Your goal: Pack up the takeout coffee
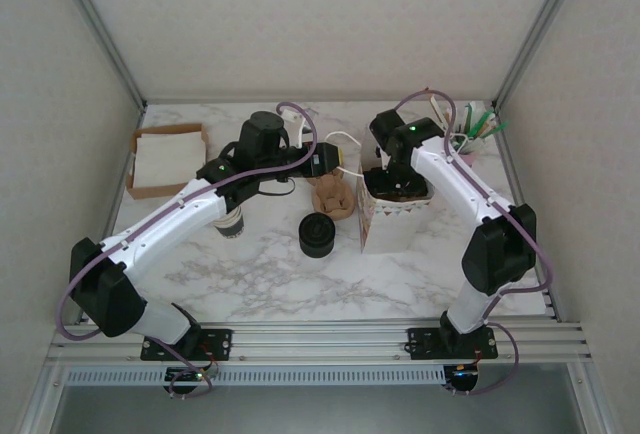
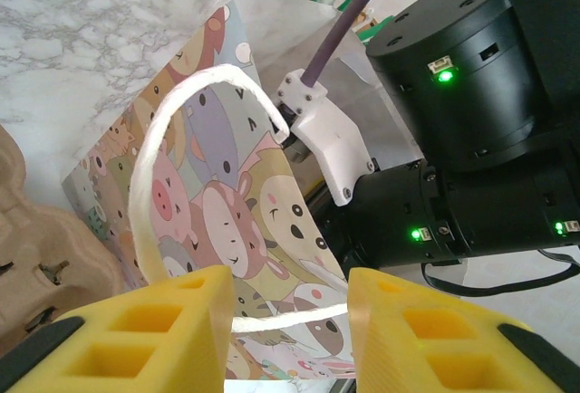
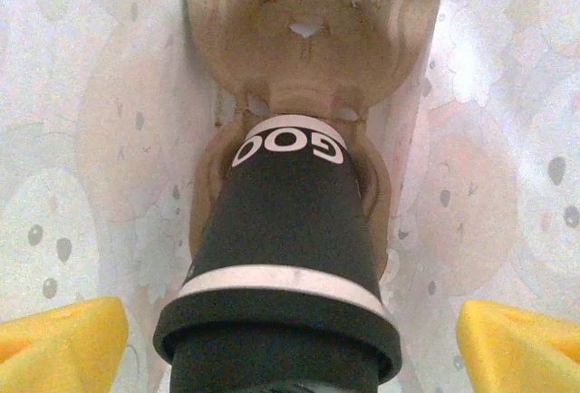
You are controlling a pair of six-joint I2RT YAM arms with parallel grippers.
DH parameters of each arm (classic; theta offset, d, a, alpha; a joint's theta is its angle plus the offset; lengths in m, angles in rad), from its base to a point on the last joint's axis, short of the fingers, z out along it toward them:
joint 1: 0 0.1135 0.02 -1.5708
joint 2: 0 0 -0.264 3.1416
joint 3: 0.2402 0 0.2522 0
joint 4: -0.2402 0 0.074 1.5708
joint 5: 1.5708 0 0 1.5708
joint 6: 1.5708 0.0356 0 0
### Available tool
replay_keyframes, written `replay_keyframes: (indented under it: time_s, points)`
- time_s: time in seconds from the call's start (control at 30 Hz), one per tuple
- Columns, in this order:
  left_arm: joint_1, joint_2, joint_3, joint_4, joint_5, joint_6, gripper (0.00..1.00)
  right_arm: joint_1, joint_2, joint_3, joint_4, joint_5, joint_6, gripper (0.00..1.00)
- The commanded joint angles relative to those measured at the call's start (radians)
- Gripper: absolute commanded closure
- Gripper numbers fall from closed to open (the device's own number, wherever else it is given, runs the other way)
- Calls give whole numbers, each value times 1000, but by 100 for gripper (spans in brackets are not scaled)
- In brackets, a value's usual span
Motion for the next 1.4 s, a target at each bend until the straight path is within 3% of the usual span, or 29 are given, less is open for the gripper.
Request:
replay_keyframes:
  time_s: [0.0, 1.37]
  points:
    - [2, 9, 36, -3, -7, -8, 62, 3, -34, 33, -36, -15, 11, 6]
    - [2, 1, 40, 3, -7, -17, 55, 16, -154, 141, -117, 0, 28, 6]
